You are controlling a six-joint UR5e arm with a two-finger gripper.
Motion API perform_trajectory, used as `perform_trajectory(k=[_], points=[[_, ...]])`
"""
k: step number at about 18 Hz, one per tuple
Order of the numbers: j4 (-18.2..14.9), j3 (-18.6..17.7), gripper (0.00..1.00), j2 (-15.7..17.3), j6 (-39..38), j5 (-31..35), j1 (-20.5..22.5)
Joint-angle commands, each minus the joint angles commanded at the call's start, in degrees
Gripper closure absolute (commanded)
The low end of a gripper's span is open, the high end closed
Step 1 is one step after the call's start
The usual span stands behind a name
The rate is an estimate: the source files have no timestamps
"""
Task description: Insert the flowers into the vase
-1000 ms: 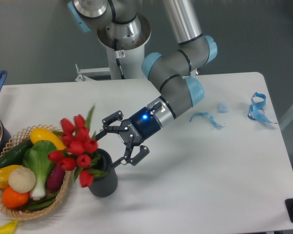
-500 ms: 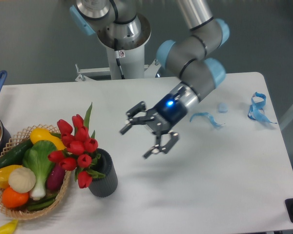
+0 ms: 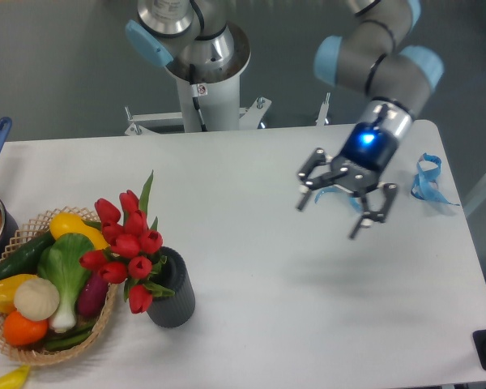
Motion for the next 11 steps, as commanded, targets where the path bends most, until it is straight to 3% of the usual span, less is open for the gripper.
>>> perform_trajectory(k=[3, 9, 11], points=[[0.0, 1.85, 0.0, -0.53, -0.18, 12.74, 0.0], [-0.09, 4.93, 0.0, -1.32, 0.61, 32.26, -0.79], [-0.26, 5.38, 0.0, -1.76, 0.52, 39.99, -2.8]])
